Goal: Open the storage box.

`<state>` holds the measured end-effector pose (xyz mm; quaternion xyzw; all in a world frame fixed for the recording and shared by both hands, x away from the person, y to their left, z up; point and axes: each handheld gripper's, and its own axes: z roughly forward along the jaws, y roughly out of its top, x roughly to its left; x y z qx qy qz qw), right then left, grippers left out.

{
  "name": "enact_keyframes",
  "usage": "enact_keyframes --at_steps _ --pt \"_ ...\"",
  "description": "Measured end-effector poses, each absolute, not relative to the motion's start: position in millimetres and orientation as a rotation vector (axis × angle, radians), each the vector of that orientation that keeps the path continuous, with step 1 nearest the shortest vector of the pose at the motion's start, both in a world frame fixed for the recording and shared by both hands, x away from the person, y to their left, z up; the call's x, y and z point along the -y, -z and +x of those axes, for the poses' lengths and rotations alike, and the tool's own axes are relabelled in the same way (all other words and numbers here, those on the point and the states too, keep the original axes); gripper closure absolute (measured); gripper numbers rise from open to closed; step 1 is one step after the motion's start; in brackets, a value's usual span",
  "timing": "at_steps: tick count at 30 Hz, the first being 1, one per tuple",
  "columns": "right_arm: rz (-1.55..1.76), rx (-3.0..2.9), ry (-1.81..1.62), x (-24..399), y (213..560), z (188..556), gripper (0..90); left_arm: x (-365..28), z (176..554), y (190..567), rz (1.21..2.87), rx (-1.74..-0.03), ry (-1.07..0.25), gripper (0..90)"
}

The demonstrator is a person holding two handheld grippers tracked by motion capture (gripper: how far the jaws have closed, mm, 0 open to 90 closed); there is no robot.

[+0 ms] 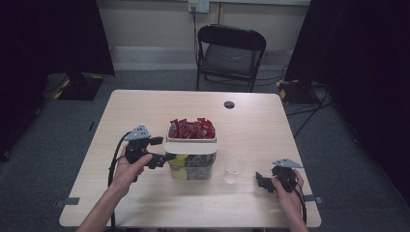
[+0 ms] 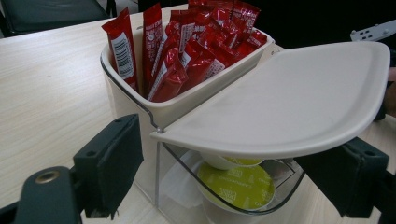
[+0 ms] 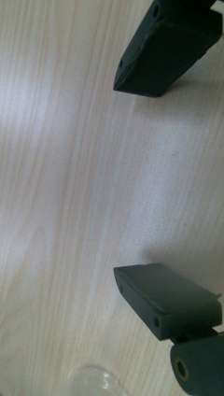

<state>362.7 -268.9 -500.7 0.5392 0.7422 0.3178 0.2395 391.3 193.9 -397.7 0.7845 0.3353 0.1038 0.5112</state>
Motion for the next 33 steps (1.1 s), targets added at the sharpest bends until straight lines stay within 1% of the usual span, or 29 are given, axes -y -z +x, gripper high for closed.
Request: enact_keyframes --at_steps 7,12,19,28,33 --pt "1.476 -2.032 -0.870 269 501 363 9.3 -192 396 389 1.920 -0.791 -0.279 15.2" --pt "1.476 -2.032 -0.870 269 501 363 9.3 -193 400 386 1.916 -0.782 -0.279 15.1" --pt "1.476 -2.032 -0.870 269 501 363 9.3 -194 411 383 1.902 -0.774 -0.234 14.8" --pt "1.477 -2.032 -0.870 269 501 363 9.3 -195 416 376 1.891 -0.774 -0.262 14.9" --pt "1.477 -2.032 -0.870 269 501 363 9.3 -196 419 374 1.883 -0.792 -0.253 14.9"
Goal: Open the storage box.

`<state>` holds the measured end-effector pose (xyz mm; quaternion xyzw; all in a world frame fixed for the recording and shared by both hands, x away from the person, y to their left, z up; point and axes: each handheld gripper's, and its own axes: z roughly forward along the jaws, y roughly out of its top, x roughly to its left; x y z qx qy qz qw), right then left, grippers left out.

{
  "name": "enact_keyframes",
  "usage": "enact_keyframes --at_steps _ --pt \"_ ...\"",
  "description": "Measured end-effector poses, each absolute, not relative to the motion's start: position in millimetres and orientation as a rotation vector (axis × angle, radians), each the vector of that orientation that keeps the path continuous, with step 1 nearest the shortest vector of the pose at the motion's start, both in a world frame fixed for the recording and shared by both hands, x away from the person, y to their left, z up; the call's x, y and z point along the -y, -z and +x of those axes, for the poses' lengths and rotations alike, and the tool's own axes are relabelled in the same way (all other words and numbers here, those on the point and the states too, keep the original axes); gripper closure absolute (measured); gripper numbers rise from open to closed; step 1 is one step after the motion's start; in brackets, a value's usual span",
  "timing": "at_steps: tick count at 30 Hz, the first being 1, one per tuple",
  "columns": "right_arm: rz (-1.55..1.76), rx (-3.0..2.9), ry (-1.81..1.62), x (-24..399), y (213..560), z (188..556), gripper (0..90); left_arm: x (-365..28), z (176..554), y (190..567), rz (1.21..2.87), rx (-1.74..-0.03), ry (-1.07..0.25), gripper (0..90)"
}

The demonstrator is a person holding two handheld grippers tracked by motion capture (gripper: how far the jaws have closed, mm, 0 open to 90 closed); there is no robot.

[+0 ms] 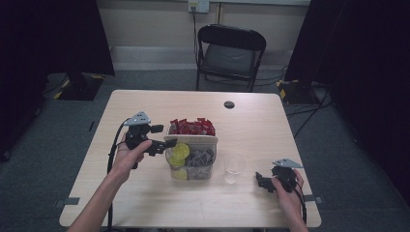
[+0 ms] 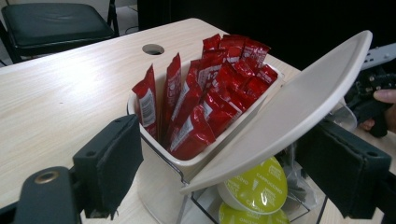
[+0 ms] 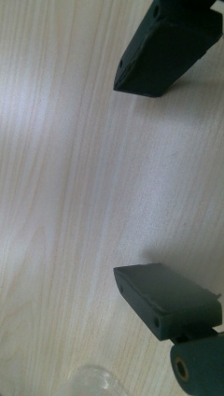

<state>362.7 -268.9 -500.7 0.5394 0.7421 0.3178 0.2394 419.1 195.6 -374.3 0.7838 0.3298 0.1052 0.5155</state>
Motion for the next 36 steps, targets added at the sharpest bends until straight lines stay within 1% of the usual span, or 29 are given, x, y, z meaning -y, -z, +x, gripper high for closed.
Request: enact_keyframes --at_steps 10,13,20,26,31,33,35,36 --pt "1.477 -2.032 -0.870 269 501 363 9.3 -196 427 370 1.854 -0.795 -0.262 14.9" --pt "1.476 -2.032 -0.870 269 501 363 9.3 -197 430 373 1.827 -0.800 -0.235 14.9" --pt "1.477 -2.032 -0.871 269 501 363 9.2 -194 435 379 1.821 -0.815 -0.238 15.1" --pt "1.477 -2.032 -0.870 269 501 363 9.2 -198 440 382 1.808 -0.867 -0.259 15.2" --pt "1.480 -2.032 -0.869 269 500 362 9.4 -202 441 384 1.796 -0.875 -0.274 15.2" --pt "1.492 -2.028 -0.874 269 500 361 11.1 -202 440 384 1.798 -0.874 -0.280 15.2" --pt "1.502 -2.018 -0.877 270 499 360 15.3 -202 440 384 1.795 -0.879 -0.276 15.2" --pt "1.507 -2.015 -0.886 271 498 360 16.0 -202 440 384 1.800 -0.879 -0.275 15.2"
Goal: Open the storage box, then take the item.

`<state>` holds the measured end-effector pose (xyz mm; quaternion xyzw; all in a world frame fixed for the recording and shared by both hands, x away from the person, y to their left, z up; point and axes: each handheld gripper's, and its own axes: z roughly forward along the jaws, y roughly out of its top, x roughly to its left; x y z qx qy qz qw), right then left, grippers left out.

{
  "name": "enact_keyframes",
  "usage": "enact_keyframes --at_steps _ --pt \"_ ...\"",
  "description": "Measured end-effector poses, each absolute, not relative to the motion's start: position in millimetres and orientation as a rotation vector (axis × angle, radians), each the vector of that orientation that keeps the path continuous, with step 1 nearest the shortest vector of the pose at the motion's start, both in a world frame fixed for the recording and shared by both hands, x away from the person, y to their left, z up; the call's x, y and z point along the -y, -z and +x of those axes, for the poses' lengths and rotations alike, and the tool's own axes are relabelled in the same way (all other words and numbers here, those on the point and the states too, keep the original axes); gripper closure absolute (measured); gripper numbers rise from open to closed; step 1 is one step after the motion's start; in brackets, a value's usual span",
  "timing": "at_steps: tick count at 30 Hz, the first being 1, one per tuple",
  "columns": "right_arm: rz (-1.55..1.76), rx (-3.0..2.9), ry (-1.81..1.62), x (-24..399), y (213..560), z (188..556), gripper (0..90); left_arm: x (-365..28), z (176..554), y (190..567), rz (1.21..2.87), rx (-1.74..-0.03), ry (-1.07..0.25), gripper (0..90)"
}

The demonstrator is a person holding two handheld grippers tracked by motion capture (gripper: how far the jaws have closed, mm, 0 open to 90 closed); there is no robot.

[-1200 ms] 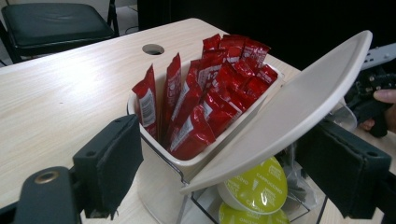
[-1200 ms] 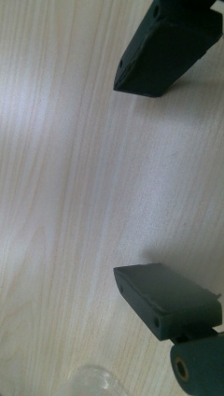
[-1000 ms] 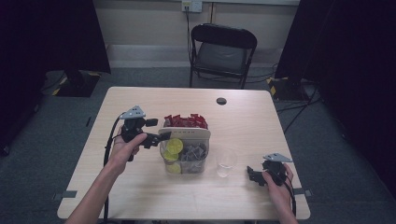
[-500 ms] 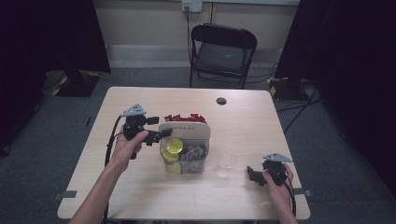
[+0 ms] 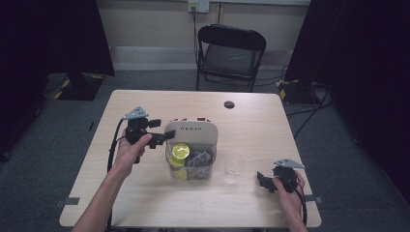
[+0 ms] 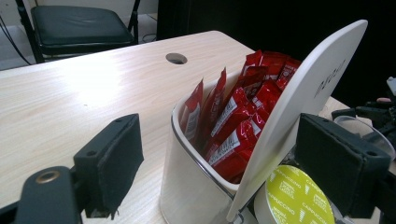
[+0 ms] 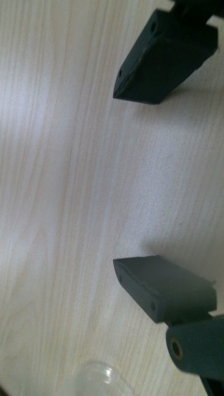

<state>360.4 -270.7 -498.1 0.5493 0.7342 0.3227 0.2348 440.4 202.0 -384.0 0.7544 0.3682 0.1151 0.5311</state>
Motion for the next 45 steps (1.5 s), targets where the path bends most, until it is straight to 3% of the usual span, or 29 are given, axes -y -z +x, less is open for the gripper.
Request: enact_keyframes --at_steps 30,45 --pt "1.343 -1.994 -1.129 257 432 342 15.0 -202 442 388 1.835 -0.885 -0.269 14.0" --pt "1.177 -2.098 -1.279 215 403 345 19.9 -202 441 388 1.836 -0.885 -0.268 14.0"
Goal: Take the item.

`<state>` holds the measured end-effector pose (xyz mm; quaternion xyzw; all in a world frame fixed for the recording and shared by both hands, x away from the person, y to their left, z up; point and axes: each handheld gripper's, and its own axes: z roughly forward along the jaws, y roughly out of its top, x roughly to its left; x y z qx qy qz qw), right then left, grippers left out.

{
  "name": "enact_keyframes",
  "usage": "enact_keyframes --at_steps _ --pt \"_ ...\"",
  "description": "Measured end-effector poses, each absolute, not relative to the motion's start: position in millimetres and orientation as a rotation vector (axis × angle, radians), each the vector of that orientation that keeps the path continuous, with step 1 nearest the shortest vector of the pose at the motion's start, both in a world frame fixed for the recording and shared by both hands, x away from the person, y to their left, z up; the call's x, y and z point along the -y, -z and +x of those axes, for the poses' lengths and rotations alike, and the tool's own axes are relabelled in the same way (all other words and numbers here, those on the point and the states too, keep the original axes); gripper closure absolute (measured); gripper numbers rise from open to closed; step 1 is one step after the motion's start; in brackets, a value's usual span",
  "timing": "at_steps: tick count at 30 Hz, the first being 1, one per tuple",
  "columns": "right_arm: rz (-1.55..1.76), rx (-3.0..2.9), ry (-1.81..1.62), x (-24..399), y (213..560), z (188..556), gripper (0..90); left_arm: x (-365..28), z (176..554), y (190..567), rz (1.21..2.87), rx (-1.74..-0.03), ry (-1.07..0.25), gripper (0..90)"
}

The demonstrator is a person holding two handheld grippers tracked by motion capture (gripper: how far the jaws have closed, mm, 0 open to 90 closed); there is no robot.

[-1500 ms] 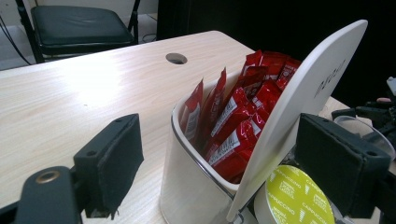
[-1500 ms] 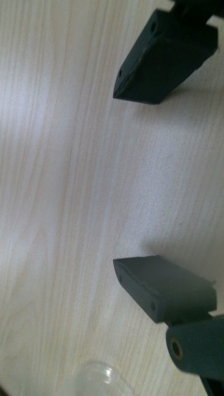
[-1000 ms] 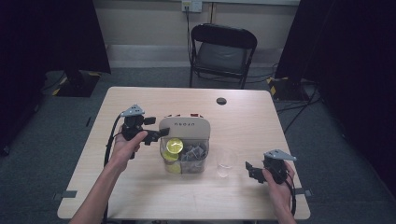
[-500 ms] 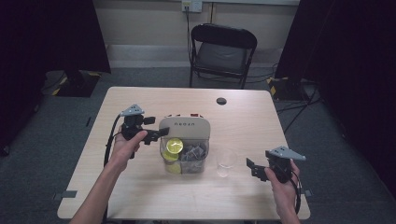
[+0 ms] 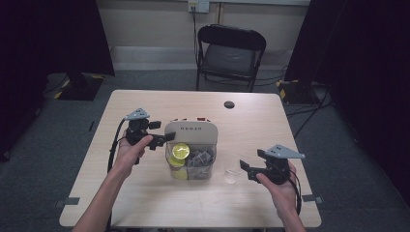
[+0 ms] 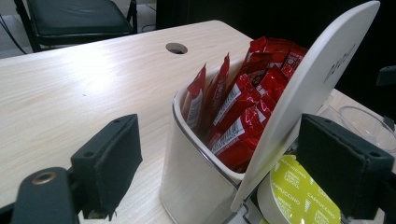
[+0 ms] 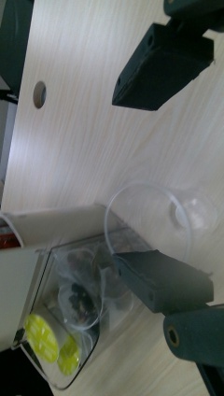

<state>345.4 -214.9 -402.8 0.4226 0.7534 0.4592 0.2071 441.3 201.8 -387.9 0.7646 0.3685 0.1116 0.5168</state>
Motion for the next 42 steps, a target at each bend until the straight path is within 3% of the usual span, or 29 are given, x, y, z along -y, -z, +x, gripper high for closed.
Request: enact_keyframes --at_steps 13,18,42 --pt "1.081 -2.203 -1.375 170 385 360 27.3 -202 441 387 1.840 -0.895 -0.264 13.4" --pt "1.015 -2.264 -1.415 149 383 367 34.5 -202 442 388 1.838 -0.901 -0.258 13.0" --pt "0.920 -2.462 -1.421 106 402 392 58.5 -201 442 389 1.865 -0.914 -0.257 11.8"
